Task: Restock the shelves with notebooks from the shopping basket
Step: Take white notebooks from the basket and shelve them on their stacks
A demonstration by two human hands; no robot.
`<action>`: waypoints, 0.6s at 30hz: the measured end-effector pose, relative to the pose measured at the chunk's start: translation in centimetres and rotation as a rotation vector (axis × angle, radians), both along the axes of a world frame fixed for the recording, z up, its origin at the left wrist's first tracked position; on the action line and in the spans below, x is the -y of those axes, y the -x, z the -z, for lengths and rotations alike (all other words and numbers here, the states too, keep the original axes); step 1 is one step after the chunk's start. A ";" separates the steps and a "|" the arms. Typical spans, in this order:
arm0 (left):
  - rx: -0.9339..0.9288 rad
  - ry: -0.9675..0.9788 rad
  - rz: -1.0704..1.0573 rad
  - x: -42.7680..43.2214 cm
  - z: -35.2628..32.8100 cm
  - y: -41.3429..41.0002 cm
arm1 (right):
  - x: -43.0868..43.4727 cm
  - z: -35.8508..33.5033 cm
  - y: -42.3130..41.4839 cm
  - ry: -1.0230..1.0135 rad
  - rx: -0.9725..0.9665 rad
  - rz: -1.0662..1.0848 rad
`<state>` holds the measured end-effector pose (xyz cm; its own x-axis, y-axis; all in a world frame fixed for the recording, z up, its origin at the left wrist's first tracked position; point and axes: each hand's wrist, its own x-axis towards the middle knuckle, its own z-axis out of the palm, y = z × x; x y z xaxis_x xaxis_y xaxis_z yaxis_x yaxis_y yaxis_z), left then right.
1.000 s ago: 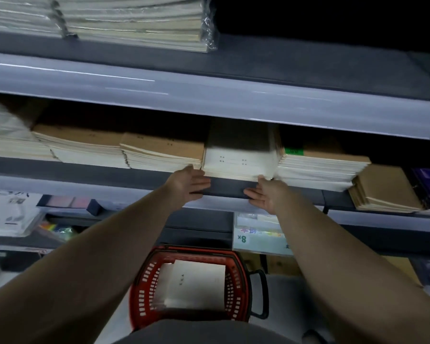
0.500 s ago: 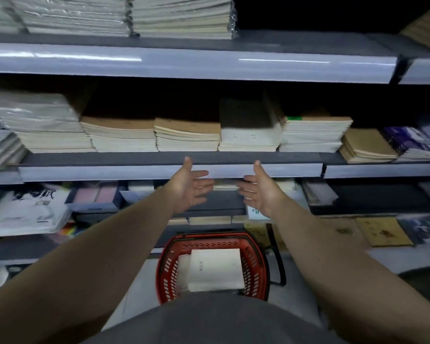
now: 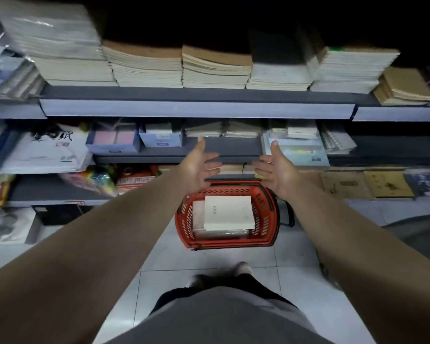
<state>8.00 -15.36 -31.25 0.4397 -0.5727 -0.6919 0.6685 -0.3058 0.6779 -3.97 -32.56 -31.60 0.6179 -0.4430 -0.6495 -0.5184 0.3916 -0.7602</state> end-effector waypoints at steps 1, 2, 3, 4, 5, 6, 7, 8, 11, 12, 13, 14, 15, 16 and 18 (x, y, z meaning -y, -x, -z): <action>-0.001 -0.005 -0.014 -0.1 0.3 0.0 | -0.2 0.3 0.2 0.004 -0.013 -0.023; 0.000 -0.007 -0.033 0.0 0.6 0.0 | -0.3 0.6 0.4 0.014 -0.027 -0.044; 0.001 -0.011 -0.043 0.0 0.9 0.0 | -0.5 0.9 0.5 0.027 -0.040 -0.063; 0.002 -0.020 -0.044 0.1 1.3 0.1 | -0.5 1.2 0.5 0.047 -0.054 -0.077; -0.002 -0.036 -0.035 0.2 1.8 0.1 | -0.5 1.5 0.6 0.074 -0.076 -0.086; -0.009 -0.057 -0.020 0.2 2.5 0.4 | -0.4 2.1 0.9 0.125 -0.109 -0.108; -0.008 -0.071 -0.007 0.2 3.0 0.4 | -0.4 2.3 1.0 0.214 -0.146 -0.154; -0.014 -0.086 0.006 0.0 3.8 0.7 | -0.3 2.9 1.3 0.306 -0.192 -0.211; -0.032 -0.114 -0.006 -0.1 6.1 0.7 | 0.0 5.0 1.7 0.515 -0.297 -0.274; -0.037 -0.121 -0.010 0.0 6.9 0.7 | 0.1 5.7 1.9 0.552 -0.323 -0.272; -0.044 -0.125 -0.023 0.3 7.6 0.7 | 0.4 6.4 1.9 0.562 -0.336 -0.268; -0.057 -0.130 -0.041 0.6 8.5 0.7 | 0.8 7.5 1.7 0.547 -0.335 -0.261; -0.067 -0.131 -0.053 0.9 9.2 0.7 | 1.1 8.3 1.6 0.528 -0.318 -0.250; -0.075 -0.125 -0.063 1.1 9.5 0.7 | 1.2 8.8 1.5 0.510 -0.297 -0.238; -0.095 -0.115 -0.084 1.8 11.0 0.5 | 1.8 10.4 0.9 0.469 -0.285 -0.208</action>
